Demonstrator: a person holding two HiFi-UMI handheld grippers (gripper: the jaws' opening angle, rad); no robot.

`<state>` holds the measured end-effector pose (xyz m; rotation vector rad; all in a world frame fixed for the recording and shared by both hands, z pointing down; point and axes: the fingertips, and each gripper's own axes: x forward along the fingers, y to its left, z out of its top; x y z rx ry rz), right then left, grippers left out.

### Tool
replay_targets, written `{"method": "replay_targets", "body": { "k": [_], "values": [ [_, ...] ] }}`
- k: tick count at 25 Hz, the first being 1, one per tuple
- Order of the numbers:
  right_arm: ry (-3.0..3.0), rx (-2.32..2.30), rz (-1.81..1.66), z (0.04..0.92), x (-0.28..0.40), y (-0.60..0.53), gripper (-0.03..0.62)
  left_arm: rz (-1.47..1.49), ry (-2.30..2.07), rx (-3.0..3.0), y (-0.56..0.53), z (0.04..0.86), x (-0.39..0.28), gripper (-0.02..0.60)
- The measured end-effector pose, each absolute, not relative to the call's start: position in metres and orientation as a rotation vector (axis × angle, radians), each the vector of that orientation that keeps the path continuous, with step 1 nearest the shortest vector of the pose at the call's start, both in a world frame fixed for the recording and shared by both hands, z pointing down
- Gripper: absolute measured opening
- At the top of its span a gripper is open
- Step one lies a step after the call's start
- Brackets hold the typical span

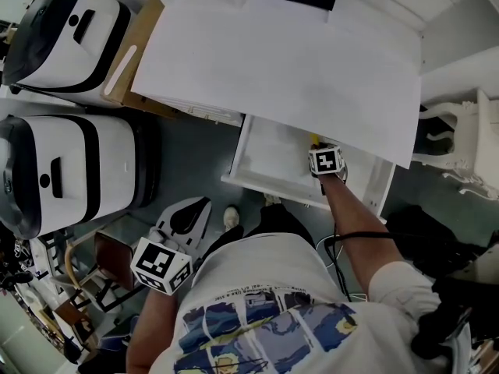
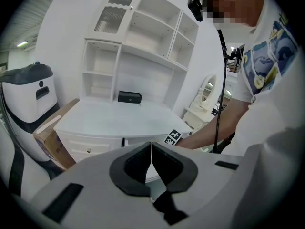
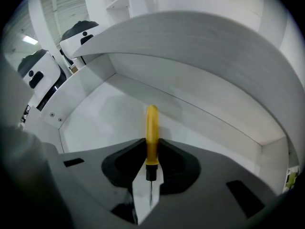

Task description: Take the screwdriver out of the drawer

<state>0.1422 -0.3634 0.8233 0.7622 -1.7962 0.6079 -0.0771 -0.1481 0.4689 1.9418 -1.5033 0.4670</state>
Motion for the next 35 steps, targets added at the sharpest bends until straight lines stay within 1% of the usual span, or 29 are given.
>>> {"method": "replay_targets", "body": {
  "k": [4,12,19,24,35],
  "values": [
    [-1.795,0.716,0.581,0.825,0.144,-0.356,0.098,0.458,-1.494,1.97,-0.147,0.468,-0.08,0.014],
    [-1.843,0.585,0.504,0.791,0.132,-0.335,0.098,0.42,-1.463,2.044,-0.145,0.46,-0.083,0.014],
    [-1.91,0.589,0.468,0.758,0.124,-0.322,0.098,0.38,-1.449,2.101,-0.131,0.454,-0.084,0.014],
    [-1.969,0.621,0.362,0.736,0.123,-0.323,0.098,0.329,-1.448,2.121,-0.119,0.449,-0.09,0.014],
    [-2.068,0.688,0.349,0.668,0.118,-0.298,0.098,0.261,-1.415,2.187,-0.093,0.438,-0.094,0.014]
  ]
}}
